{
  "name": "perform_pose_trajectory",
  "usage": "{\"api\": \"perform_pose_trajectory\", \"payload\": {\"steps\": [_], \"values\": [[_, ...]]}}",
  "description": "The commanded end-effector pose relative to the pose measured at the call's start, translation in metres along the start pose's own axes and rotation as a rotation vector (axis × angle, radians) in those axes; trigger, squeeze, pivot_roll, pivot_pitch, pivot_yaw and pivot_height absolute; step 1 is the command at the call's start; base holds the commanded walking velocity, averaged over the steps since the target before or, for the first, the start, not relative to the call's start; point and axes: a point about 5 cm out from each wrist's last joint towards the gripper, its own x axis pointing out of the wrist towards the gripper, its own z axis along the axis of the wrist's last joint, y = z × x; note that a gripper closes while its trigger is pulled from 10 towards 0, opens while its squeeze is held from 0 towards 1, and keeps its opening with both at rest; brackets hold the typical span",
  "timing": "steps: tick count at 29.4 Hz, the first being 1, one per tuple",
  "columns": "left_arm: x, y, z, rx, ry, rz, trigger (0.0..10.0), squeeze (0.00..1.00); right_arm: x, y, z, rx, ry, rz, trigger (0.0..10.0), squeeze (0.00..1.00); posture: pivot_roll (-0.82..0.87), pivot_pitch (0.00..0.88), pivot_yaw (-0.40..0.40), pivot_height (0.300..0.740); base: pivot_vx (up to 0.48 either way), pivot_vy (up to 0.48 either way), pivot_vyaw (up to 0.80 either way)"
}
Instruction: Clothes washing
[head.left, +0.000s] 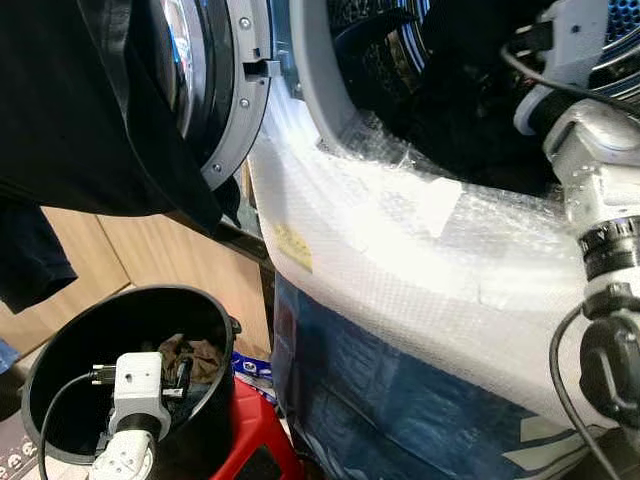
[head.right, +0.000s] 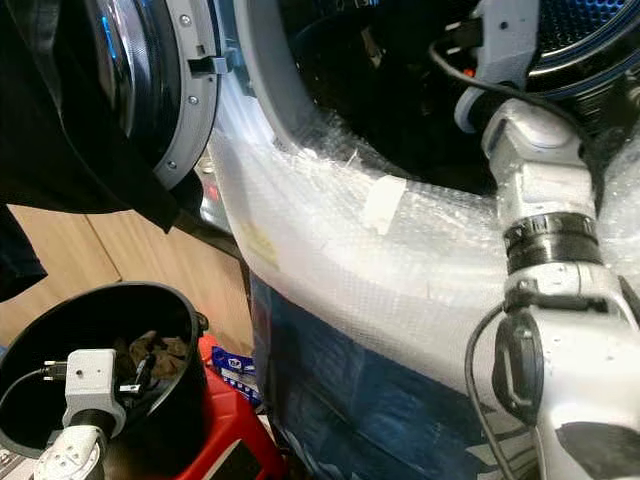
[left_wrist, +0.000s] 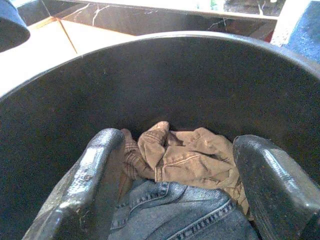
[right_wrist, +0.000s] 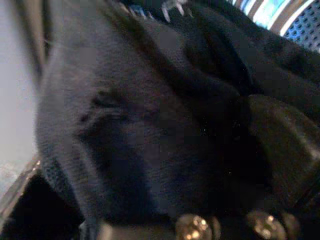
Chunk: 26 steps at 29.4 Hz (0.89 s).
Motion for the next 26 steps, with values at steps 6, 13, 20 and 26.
{"api": "perform_pose_trajectory", "payload": {"steps": [6,13,20,26], "values": [[-0.002,0.002,0.003,0.002,-0.003,0.002,10.0,0.0,-0.025,-0.008,-0.009,-0.132,0.057,-0.022,10.0,1.0,0.16,0.035,0.054,0.74,0.0,0.0,0.0],[-0.002,0.0,0.003,0.005,0.001,-0.009,10.0,0.0,-0.052,-0.011,-0.004,-0.129,0.04,-0.076,10.0,1.0,0.15,0.042,0.06,0.74,0.0,0.0,0.0],[-0.002,-0.001,0.003,0.006,0.003,-0.017,10.0,0.0,-0.065,-0.018,0.008,-0.107,0.006,-0.139,10.0,1.0,0.15,0.04,0.059,0.74,0.0,0.0,0.0],[-0.003,-0.001,0.002,0.007,0.003,-0.021,10.0,0.0,-0.072,-0.01,0.017,-0.067,-0.039,-0.118,10.0,1.0,0.15,0.035,0.06,0.74,0.0,0.0,0.0]]}}
